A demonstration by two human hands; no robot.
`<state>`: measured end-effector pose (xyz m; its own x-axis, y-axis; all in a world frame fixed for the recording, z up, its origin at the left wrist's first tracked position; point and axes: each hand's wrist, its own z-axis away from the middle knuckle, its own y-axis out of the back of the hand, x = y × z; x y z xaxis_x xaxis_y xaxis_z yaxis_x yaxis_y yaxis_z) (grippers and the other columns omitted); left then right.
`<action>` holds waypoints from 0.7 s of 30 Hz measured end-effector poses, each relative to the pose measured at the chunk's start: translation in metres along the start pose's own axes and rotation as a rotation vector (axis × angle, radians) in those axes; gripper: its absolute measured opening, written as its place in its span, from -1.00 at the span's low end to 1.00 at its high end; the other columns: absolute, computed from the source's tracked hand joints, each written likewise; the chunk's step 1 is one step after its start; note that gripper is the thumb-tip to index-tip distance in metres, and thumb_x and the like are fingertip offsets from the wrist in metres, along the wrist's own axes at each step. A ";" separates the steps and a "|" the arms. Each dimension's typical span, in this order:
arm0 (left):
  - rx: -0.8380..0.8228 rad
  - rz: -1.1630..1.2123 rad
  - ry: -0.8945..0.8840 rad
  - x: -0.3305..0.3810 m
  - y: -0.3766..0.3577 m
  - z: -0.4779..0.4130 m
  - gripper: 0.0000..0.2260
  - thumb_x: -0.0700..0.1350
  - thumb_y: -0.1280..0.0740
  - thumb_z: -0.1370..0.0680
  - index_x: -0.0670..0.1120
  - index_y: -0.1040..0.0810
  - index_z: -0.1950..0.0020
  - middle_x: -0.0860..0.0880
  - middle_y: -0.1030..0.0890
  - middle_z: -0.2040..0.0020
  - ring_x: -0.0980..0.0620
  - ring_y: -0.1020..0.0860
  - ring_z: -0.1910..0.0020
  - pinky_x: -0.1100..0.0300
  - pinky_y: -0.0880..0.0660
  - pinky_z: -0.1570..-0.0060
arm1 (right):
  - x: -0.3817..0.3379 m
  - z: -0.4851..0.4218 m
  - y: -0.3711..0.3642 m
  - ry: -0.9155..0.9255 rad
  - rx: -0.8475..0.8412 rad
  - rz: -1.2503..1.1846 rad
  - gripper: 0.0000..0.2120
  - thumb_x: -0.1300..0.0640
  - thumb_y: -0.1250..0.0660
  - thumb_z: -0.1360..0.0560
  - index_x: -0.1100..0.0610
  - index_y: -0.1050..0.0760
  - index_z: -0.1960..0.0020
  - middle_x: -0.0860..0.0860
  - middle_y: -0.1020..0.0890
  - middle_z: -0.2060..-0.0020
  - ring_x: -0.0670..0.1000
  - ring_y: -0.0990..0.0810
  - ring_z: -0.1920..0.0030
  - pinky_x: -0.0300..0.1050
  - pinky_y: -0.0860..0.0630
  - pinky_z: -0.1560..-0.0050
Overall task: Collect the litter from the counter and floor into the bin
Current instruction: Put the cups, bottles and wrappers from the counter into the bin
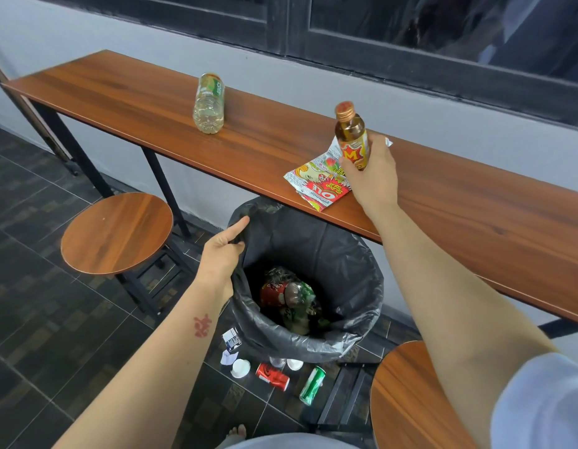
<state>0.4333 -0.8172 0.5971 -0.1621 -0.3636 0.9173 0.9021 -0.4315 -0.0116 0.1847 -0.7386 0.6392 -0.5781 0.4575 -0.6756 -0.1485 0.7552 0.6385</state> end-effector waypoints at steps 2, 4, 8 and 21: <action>0.002 0.000 0.001 0.001 0.001 0.002 -0.60 -0.36 -0.17 -0.62 0.04 -0.62 -0.25 0.12 -0.54 -0.25 0.04 -0.46 -0.26 0.13 -0.44 -0.20 | -0.002 -0.002 0.001 -0.037 -0.003 0.000 -0.53 -0.05 -0.38 -0.52 0.13 -0.35 -0.31 0.06 -0.56 -0.21 0.05 -0.54 -0.21 -0.09 -0.50 -0.10; 0.008 -0.001 0.003 0.000 0.001 0.002 -0.60 -0.36 -0.17 -0.62 0.04 -0.62 -0.25 0.11 -0.54 -0.27 0.04 -0.46 -0.25 0.10 -0.43 -0.23 | -0.001 -0.004 0.004 -0.098 0.005 -0.026 -0.54 -0.05 -0.36 -0.54 0.14 -0.34 -0.32 0.06 -0.56 -0.20 0.04 -0.56 -0.19 -0.13 -0.46 -0.03; 0.007 -0.005 0.007 -0.003 0.002 0.000 -0.60 -0.36 -0.18 -0.62 0.05 -0.63 -0.24 0.14 -0.55 -0.21 0.13 -0.46 -0.10 0.11 -0.42 -0.24 | 0.007 -0.005 0.008 -0.184 0.015 -0.104 -0.50 -0.07 -0.37 -0.52 0.14 -0.30 -0.33 0.04 -0.57 -0.19 0.05 -0.58 -0.16 -0.12 -0.48 -0.02; -0.003 -0.004 -0.012 -0.001 0.000 -0.003 -0.58 -0.38 -0.16 -0.62 0.05 -0.62 -0.25 0.15 -0.56 -0.15 0.21 -0.48 0.03 0.30 -0.45 -0.01 | 0.008 -0.009 0.003 -0.224 -0.184 -0.028 -0.22 -0.08 -0.52 -0.38 0.08 -0.15 -0.40 0.02 -0.50 -0.31 0.11 -0.52 -0.29 0.10 -0.49 -0.26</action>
<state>0.4322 -0.8194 0.5945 -0.1612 -0.3522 0.9219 0.9000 -0.4358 -0.0091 0.1723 -0.7365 0.6391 -0.3828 0.5454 -0.7457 -0.3172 0.6805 0.6606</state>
